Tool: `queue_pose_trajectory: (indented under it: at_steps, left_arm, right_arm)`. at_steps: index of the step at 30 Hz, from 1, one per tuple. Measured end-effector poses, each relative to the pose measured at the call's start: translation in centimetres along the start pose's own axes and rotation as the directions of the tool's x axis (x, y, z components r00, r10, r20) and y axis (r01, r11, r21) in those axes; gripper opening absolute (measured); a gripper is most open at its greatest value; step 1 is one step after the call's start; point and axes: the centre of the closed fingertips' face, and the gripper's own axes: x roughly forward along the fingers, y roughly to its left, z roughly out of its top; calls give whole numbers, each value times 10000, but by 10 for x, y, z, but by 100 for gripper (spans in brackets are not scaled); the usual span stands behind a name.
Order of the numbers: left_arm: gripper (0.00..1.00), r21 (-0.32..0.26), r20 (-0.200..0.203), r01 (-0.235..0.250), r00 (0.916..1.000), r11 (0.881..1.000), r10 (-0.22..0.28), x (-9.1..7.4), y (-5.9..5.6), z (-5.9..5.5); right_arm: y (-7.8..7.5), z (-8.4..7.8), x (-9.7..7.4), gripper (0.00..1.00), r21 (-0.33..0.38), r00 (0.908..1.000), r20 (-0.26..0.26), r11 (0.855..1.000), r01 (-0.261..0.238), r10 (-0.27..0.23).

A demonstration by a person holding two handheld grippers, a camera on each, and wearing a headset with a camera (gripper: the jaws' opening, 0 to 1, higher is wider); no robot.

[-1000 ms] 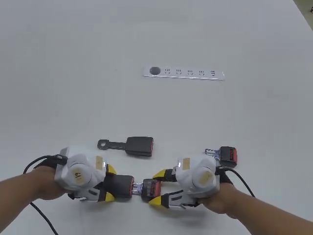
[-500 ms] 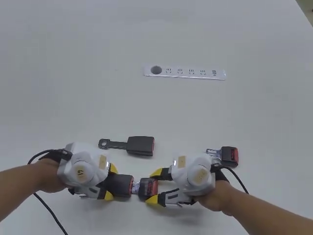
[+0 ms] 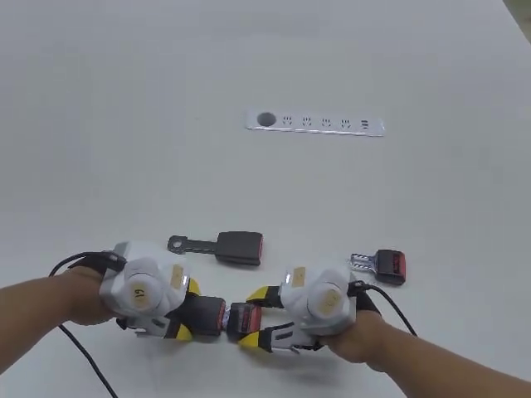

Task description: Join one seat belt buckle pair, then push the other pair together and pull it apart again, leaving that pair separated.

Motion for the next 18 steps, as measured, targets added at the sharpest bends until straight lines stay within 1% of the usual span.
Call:
queue_pose_trajectory:
  at_steps: [9,18]
  left_arm:
    - [34,-24,-3,5,10000,10000,-5,1,1,1]
    - [34,-28,86,5,10000,10000,-5,1,1,3]
  right_arm:
    - [0,0,0,34,-44,10000,-31,10000,1,-1]
    - [1,-1,-1,34,-143,10000,13,9999,-24,25]
